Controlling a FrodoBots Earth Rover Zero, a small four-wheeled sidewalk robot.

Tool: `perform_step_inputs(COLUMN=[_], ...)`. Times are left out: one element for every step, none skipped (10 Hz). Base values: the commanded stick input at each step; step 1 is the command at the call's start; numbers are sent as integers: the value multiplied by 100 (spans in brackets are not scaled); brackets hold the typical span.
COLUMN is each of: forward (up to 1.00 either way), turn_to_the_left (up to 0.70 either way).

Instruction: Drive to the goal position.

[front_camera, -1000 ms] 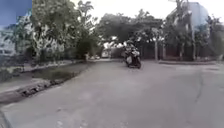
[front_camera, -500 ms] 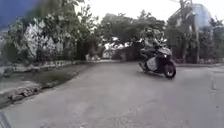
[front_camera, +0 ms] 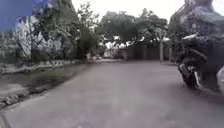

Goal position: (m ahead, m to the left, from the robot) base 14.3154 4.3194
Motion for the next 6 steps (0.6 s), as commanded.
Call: perform_step_inputs(forward=[100,100,100,100,100,100], turn_to_the_left=[0,0,0,0,0,0])
